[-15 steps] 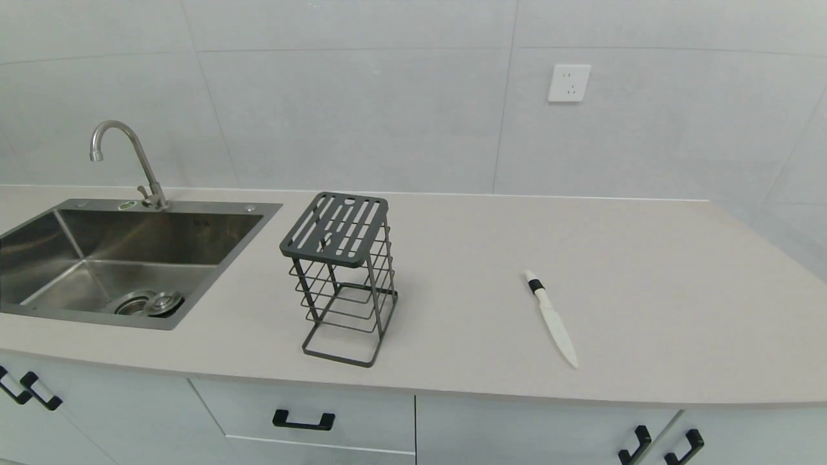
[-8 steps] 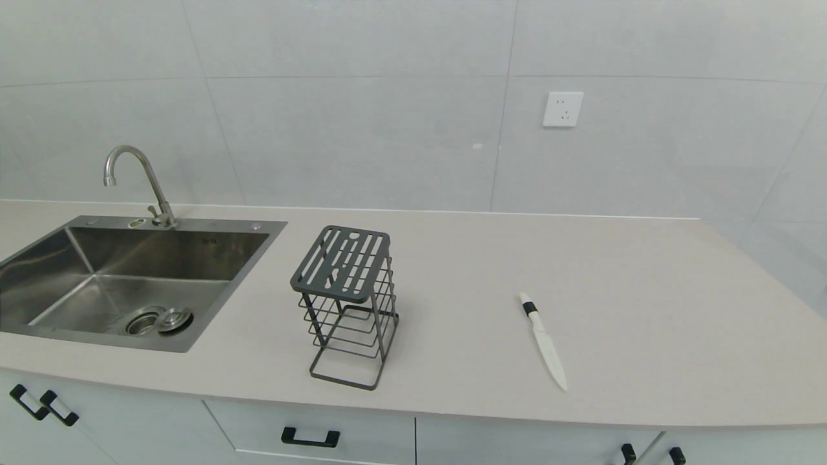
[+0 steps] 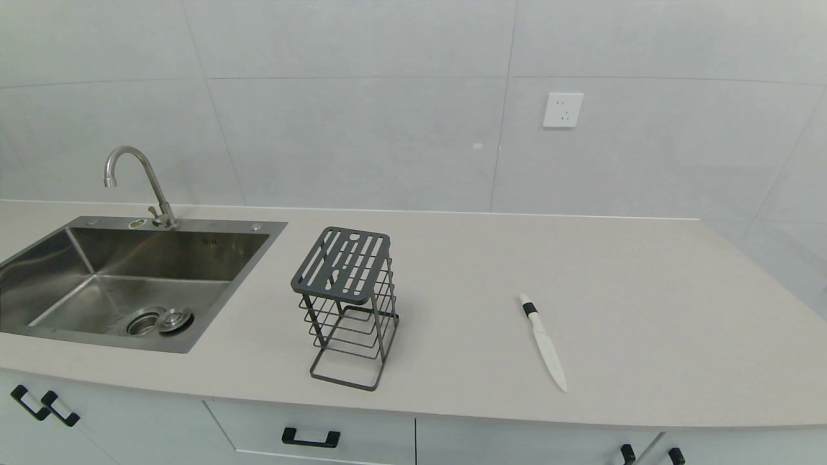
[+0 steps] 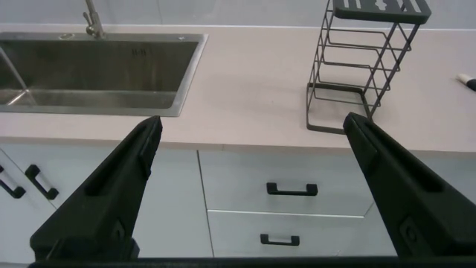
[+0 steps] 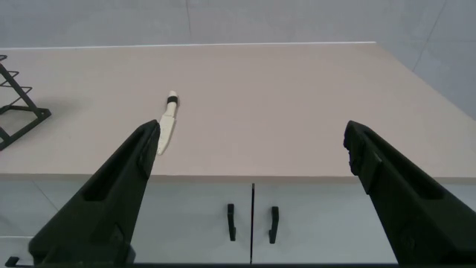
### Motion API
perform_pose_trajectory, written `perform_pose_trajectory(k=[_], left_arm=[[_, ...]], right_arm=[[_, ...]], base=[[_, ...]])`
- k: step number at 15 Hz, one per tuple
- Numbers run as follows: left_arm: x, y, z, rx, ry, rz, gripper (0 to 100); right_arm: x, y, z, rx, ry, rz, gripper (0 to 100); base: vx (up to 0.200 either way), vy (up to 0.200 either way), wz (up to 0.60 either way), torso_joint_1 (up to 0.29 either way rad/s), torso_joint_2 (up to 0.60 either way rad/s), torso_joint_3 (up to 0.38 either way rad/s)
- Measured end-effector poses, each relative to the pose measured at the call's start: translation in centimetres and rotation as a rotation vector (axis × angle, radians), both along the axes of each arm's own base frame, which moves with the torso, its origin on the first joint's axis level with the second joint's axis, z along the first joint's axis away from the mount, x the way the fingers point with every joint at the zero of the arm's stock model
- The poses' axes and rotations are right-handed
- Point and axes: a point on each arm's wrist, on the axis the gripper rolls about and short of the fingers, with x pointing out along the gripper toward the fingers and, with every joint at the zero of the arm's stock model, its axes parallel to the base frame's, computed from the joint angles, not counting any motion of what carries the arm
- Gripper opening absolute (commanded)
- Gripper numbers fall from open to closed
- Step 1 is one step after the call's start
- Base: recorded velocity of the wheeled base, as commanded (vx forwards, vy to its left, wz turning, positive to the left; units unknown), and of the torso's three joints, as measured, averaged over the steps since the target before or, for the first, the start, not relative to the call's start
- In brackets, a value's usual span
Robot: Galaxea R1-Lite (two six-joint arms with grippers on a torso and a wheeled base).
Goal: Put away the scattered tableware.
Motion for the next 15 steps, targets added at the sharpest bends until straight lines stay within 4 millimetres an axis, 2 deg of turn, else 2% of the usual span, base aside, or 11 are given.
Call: perform_pose_trajectory(k=[4,9,12,15], left_arm=[[0.00,0.00,0.00,-0.002,0.000,0.002,100],[0.00,0.02,0.01,-0.016,0.000,0.009,100],[0.00,0.05,0.02,-0.045,-0.001,0.023,100],[0.00,0.04,0.01,-0.015,-0.001,0.018,100]], right_arm=[[0.00,0.00,0.01,0.001,-0.001,0.002,100],[0.00,0.00,0.01,0.002,-0.001,0.002,100],[0.00,0.00,0.00,0.004,-0.001,0.001,100],[0.00,0.00,-0.02,0.002,0.002,0.001,100]], base=[[0.000,0.000,0.00,0.058,0.00,0.056],[0.000,0.000,0.00,0.263,-0.02,0.232],[0.000,0.000,-0.60,0.079,-0.01,0.067],[0.000,0.000,0.00,0.000,0.00,0.000]])
